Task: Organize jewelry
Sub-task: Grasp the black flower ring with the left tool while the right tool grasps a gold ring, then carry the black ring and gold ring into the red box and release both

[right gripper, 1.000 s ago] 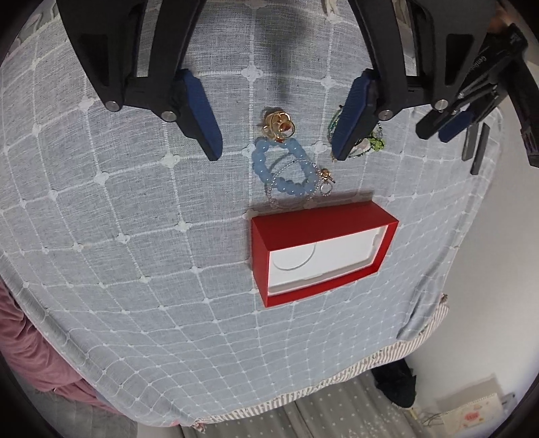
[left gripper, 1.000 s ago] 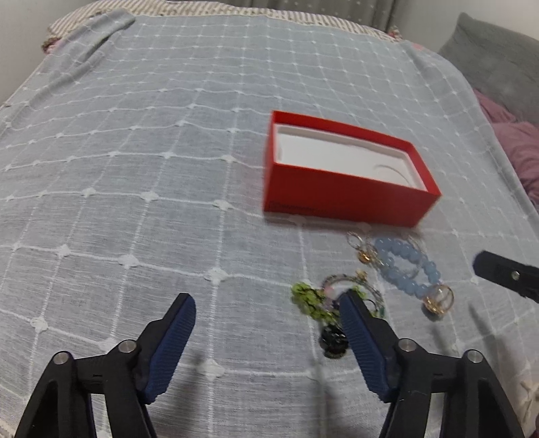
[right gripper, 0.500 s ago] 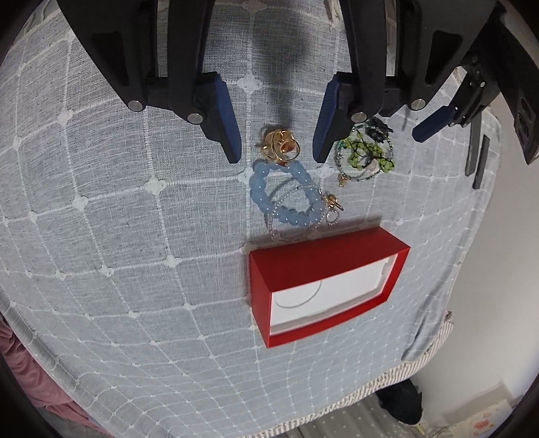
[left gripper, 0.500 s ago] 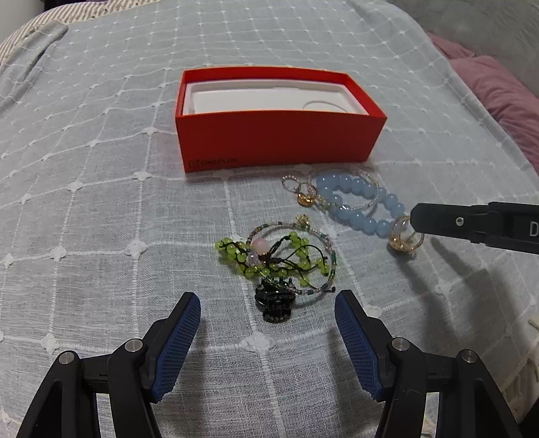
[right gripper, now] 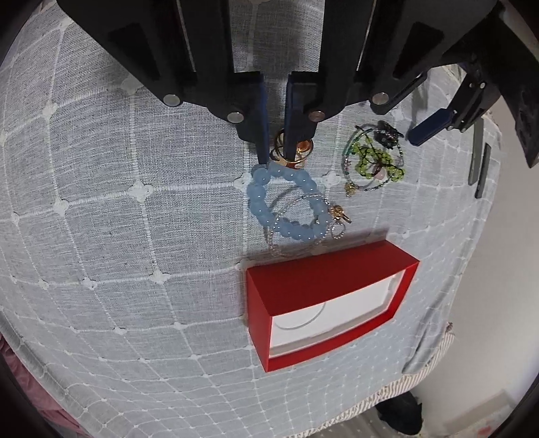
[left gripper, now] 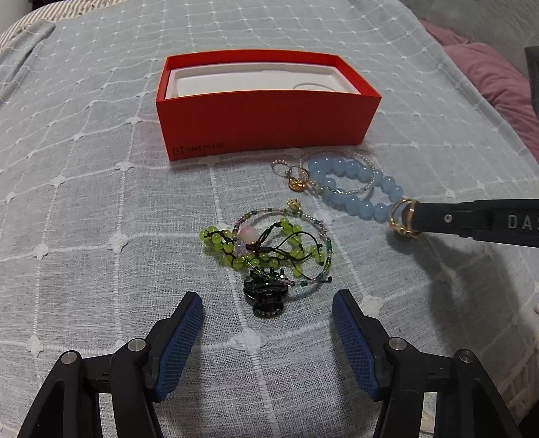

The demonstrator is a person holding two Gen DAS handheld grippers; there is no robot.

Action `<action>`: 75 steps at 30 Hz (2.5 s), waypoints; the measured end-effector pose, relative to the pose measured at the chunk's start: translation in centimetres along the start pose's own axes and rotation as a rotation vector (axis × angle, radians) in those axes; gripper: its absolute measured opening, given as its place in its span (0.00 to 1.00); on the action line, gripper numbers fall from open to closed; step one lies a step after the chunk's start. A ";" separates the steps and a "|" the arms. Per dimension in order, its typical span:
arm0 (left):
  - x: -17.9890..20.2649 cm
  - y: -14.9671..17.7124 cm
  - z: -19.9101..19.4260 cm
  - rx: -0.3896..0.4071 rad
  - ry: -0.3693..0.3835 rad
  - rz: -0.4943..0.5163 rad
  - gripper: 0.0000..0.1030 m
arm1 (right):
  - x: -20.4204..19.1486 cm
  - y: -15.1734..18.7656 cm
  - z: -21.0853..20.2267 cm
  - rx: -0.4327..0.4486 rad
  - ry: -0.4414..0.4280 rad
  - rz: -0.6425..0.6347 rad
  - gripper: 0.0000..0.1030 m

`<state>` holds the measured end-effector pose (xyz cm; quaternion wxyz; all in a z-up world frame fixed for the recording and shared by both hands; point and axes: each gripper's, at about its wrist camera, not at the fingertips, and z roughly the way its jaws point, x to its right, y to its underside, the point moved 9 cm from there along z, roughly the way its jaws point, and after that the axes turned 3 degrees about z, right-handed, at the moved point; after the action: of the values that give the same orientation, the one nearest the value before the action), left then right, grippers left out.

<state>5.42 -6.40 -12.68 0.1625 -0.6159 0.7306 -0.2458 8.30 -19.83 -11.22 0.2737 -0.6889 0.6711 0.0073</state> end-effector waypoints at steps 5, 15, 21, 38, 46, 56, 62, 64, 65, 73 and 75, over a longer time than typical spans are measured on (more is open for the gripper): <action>-0.1 0.0 0.7 -0.010 -0.017 0.006 0.53 | -0.4 -0.1 -0.8 0.011 -0.026 0.000 0.05; -0.4 0.0 1.2 -0.011 -0.021 -0.010 0.22 | -0.7 -0.3 -1.8 0.032 -0.040 0.002 0.05; -0.6 -0.1 1.1 -0.009 -0.007 -0.023 0.22 | -0.7 -0.4 -1.9 0.035 -0.044 0.003 0.05; -1.8 -2.0 -5.3 0.114 0.022 -0.066 0.22 | 0.4 -2.1 -3.6 0.091 -0.092 0.057 0.05; -2.8 -6.9 -6.7 0.182 0.002 -0.030 0.22 | -0.3 -4.0 -4.2 0.126 -0.108 0.034 0.05; -3.6 -13.9 -2.4 0.177 -0.004 -0.030 0.22 | -2.6 -9.5 -3.7 0.174 -0.106 -0.016 0.05; -4.2 -15.1 0.3 0.159 -0.008 -0.026 0.22 | -3.4 -12.3 -1.4 0.177 -0.064 -0.053 0.05; -4.6 -15.0 1.1 0.146 -0.007 -0.023 0.22 | -3.6 -12.6 -0.6 0.179 -0.038 -0.075 0.05; -4.8 -14.9 1.5 0.138 -0.010 -0.026 0.22 | -3.7 -12.7 -0.4 0.183 -0.019 -0.093 0.05; -5.2 -14.9 2.0 0.132 0.002 -0.036 0.23 | -3.7 -12.9 -0.8 0.224 -0.007 -0.108 0.06; -5.2 -14.8 2.2 0.131 -0.003 -0.032 0.23 | -3.8 -12.7 -1.2 0.231 -0.009 -0.105 0.06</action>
<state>19.75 -3.47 -6.52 0.1995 -0.6158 0.7030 -0.2947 19.28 -17.44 -4.14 0.3540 -0.6869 0.6295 -0.0813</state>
